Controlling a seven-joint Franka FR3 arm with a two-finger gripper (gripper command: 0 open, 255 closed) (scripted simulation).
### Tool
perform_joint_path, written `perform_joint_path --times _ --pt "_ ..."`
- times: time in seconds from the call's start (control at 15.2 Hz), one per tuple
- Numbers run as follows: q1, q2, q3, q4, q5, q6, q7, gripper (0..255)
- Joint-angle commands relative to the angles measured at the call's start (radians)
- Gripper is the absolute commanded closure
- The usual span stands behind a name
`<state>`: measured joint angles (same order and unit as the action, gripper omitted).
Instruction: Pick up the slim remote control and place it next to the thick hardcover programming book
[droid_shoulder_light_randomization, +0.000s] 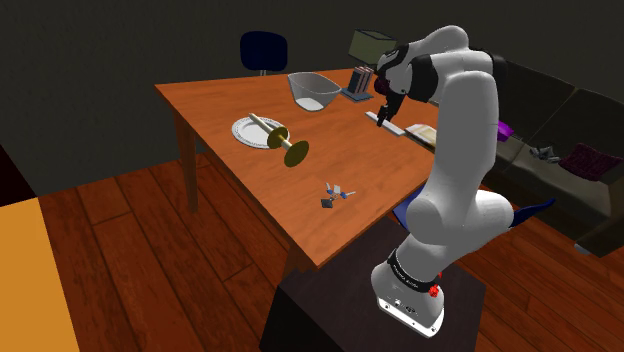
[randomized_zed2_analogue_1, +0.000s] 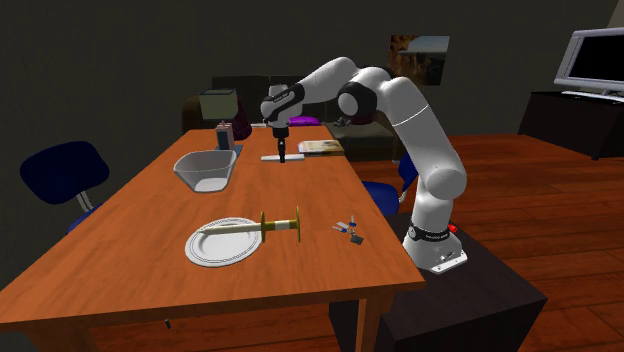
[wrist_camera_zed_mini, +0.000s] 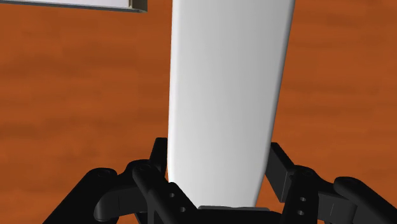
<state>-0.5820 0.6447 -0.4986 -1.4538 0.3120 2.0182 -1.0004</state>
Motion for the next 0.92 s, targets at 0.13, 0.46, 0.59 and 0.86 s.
perform_joint_path --times 0.13,0.46,0.59,0.86 --pt "0.0 0.0 0.0 0.0 0.0 0.0 0.0 255" --pt "0.0 0.0 0.0 0.0 0.0 0.0 0.0 0" --pt "0.001 -0.013 -0.004 0.015 -0.007 -0.026 0.004 0" --pt "0.001 -0.041 -0.015 0.065 -0.023 -0.101 0.015 0"
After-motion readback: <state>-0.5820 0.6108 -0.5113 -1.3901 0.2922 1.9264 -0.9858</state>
